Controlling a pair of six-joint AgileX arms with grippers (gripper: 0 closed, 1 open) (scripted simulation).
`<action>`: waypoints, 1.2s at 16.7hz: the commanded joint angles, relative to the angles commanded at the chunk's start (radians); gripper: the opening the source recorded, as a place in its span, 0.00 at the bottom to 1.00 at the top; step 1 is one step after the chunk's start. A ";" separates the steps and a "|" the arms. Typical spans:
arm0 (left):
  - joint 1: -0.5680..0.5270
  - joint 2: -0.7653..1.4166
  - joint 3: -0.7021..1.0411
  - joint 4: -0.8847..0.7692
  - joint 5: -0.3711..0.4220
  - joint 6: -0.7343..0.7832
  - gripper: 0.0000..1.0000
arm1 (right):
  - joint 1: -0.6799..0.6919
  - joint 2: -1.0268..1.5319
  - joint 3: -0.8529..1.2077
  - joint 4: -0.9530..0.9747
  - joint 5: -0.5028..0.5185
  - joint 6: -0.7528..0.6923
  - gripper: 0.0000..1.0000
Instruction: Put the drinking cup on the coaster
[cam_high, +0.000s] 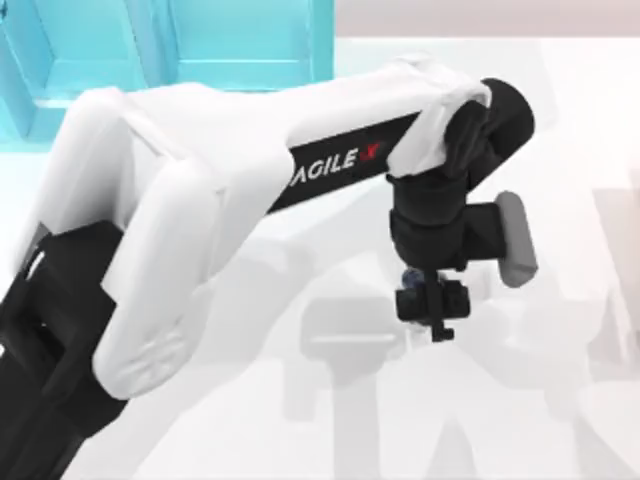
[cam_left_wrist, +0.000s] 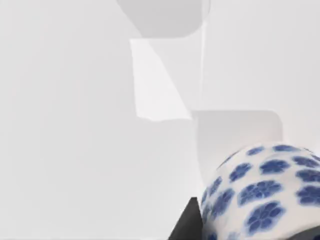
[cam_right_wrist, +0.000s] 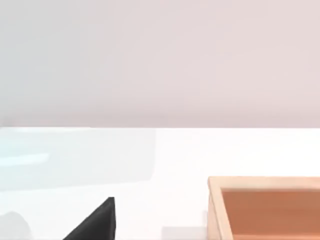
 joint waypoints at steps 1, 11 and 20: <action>0.000 0.000 0.000 0.000 0.000 0.000 0.17 | 0.000 0.000 0.000 0.000 0.000 0.000 1.00; 0.000 0.000 0.000 0.000 0.000 0.000 0.00 | 0.000 0.000 0.000 0.000 0.000 0.000 1.00; 0.302 -0.199 -0.226 0.026 -0.007 -0.064 0.00 | 0.000 0.000 0.000 0.000 0.000 0.000 1.00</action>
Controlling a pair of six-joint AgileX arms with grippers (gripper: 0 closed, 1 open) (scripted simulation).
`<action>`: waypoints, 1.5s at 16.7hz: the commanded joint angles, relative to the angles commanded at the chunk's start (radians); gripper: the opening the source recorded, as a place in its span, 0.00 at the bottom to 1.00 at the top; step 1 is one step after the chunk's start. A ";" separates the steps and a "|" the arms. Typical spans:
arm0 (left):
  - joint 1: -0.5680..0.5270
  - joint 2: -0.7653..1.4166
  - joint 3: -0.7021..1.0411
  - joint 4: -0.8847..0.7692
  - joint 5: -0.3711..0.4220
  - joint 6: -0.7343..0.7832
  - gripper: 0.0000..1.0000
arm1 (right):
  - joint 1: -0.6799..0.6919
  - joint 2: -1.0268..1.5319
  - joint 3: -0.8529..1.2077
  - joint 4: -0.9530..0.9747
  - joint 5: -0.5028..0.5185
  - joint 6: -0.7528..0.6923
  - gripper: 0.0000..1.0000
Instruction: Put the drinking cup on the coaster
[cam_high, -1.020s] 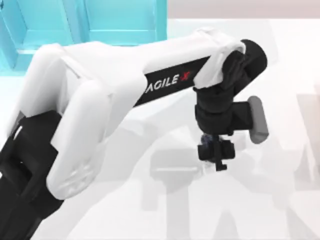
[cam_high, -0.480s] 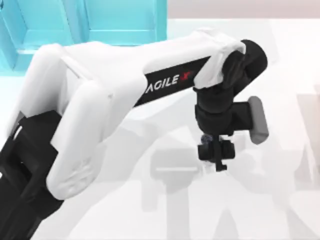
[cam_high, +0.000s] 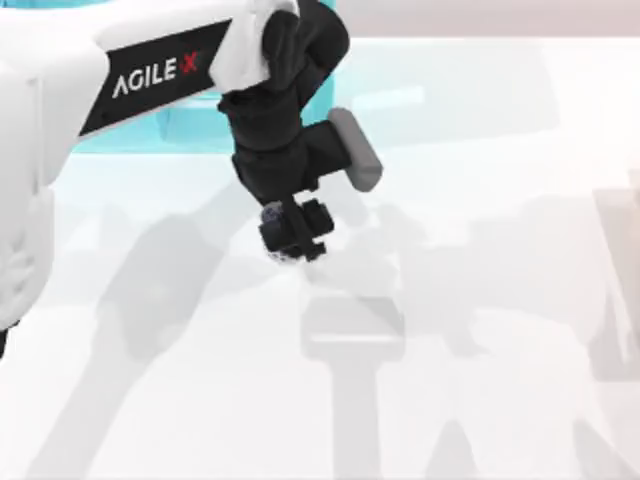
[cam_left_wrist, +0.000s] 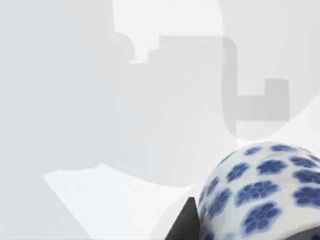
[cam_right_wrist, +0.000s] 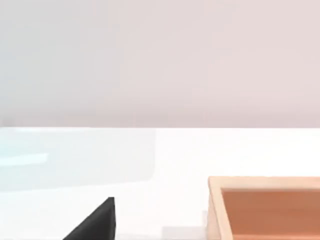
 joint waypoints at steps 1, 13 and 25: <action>0.084 -0.049 -0.057 0.007 -0.002 -0.018 0.00 | 0.000 0.000 0.000 0.000 0.000 0.000 1.00; 0.959 -0.628 -0.690 0.107 -0.017 -0.234 0.00 | 0.000 0.000 0.000 0.000 0.000 0.000 1.00; 0.973 -0.588 -0.788 0.267 -0.016 -0.241 0.00 | 0.000 0.000 0.000 0.000 0.000 0.000 1.00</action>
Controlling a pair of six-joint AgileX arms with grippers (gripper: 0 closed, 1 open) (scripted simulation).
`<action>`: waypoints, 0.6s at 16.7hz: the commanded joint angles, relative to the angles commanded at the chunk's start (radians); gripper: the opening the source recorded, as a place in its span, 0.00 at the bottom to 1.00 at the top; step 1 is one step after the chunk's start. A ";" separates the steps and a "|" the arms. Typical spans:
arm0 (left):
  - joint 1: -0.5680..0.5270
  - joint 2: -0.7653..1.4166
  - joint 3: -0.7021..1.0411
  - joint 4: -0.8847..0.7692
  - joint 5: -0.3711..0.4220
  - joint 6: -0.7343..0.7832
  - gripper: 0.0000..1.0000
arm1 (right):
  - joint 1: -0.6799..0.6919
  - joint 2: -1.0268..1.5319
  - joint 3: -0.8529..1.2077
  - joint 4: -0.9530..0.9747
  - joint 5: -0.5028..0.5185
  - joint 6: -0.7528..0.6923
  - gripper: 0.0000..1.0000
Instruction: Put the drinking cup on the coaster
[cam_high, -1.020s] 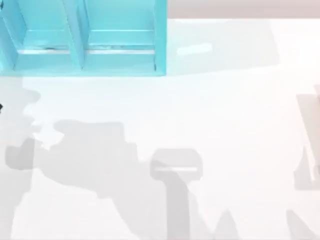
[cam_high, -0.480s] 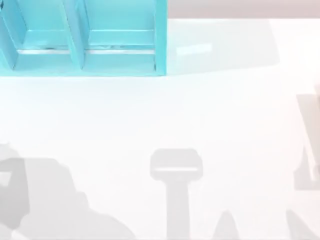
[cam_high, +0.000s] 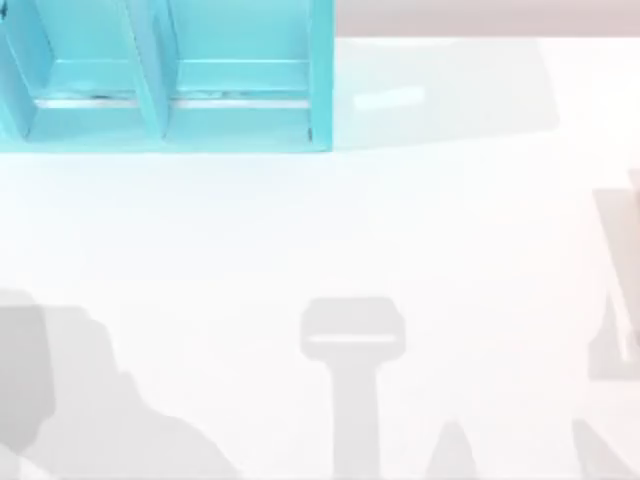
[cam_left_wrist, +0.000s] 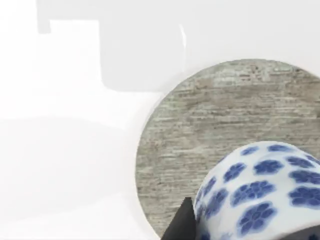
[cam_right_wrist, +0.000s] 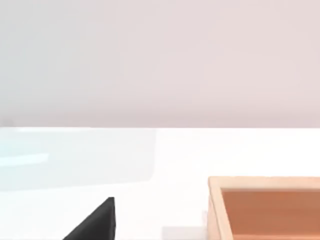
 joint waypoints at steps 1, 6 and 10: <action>-0.001 0.018 -0.024 0.040 0.000 0.000 0.00 | 0.000 0.000 0.000 0.000 0.000 0.000 1.00; -0.001 0.053 -0.073 0.109 0.000 -0.002 0.00 | 0.000 0.000 0.000 0.000 0.000 0.000 1.00; -0.001 0.053 -0.073 0.109 0.000 -0.002 0.15 | 0.000 0.000 0.000 0.000 0.000 0.000 1.00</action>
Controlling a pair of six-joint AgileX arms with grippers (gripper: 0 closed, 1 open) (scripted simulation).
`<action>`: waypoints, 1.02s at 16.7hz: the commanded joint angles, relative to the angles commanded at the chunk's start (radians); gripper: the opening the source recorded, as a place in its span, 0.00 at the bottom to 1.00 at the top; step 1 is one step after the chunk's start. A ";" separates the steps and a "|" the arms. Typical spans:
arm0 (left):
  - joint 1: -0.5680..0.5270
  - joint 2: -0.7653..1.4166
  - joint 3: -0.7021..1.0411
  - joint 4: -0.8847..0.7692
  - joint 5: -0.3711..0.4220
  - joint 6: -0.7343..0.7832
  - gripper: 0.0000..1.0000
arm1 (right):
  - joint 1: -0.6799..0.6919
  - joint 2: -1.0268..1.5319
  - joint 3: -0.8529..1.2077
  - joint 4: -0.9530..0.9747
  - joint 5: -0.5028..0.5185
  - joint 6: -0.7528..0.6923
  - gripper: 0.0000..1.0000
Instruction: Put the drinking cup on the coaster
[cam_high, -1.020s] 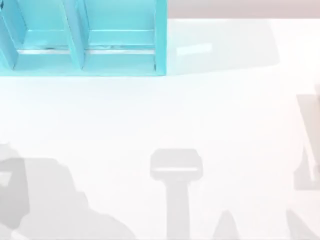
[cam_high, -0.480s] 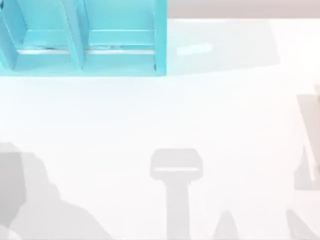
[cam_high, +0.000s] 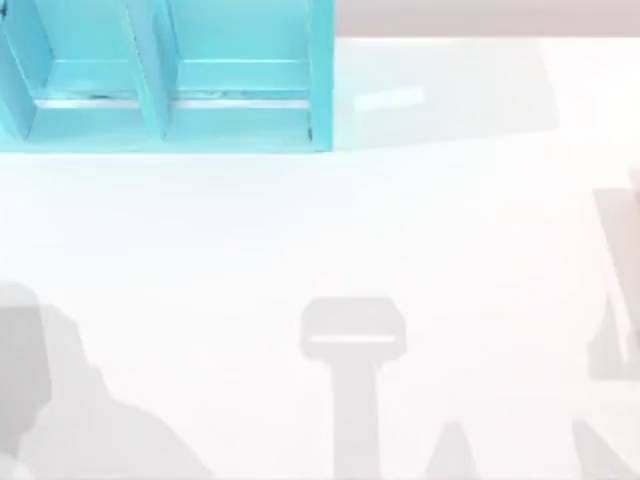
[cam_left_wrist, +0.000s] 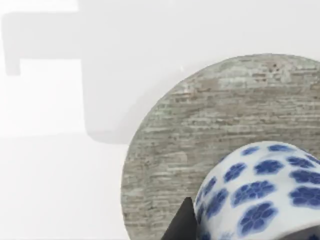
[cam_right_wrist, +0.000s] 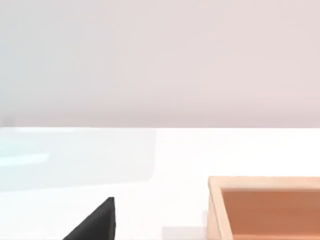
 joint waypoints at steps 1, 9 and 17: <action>0.000 0.000 0.000 0.000 0.000 0.000 0.23 | 0.000 0.000 0.000 0.000 0.000 0.000 1.00; 0.000 0.000 0.000 0.000 0.000 0.000 0.83 | 0.000 0.000 0.000 0.000 0.000 0.000 1.00; 0.000 0.000 0.000 0.000 0.000 0.000 1.00 | 0.000 0.000 0.000 0.000 0.000 0.000 1.00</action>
